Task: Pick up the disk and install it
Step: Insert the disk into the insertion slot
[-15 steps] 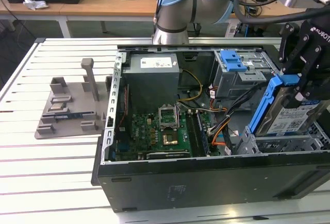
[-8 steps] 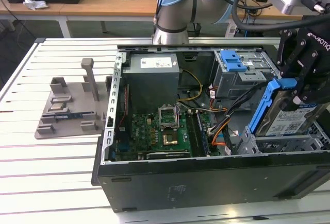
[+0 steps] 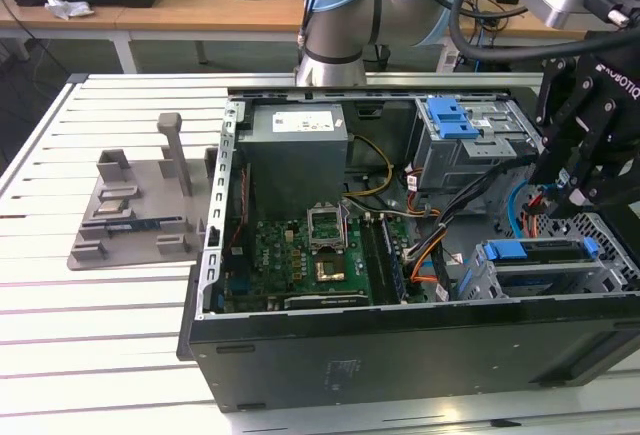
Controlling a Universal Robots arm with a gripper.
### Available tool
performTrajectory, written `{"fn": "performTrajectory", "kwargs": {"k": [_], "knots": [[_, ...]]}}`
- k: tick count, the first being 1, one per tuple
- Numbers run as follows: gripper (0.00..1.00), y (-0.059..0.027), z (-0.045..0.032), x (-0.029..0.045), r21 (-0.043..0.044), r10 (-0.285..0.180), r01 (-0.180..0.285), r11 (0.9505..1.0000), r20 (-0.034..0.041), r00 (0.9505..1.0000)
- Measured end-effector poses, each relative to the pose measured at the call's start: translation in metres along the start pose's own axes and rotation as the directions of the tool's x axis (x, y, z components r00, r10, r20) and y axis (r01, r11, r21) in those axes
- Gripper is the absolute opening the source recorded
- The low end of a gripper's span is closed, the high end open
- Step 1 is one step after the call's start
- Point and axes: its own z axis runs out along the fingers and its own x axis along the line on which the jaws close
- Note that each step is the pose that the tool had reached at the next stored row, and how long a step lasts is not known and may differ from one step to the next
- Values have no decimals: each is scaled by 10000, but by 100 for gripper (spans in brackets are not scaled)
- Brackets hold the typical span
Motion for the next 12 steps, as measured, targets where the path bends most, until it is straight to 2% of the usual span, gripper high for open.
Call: {"fn": "performTrajectory", "kwargs": {"k": [3, 5, 7, 8, 9, 12], "knots": [[44, 0, 2, 0, 0, 0, 0, 10000, 1, 10000], [29, 0, 3, 0, 0, 0, 0, 10000, 1, 10000], [29, 0, 4, 0, 0, 0, 0, 10000, 1, 10000], [24, 0, 4, 0, 0, -1, 1, 10000, 1, 10000], [12, 0, 6, 0, 0, 0, 0, 10000, 1, 10000], [11, 0, 9, 0, 0, 0, 0, 10000, 1, 10000]]}}
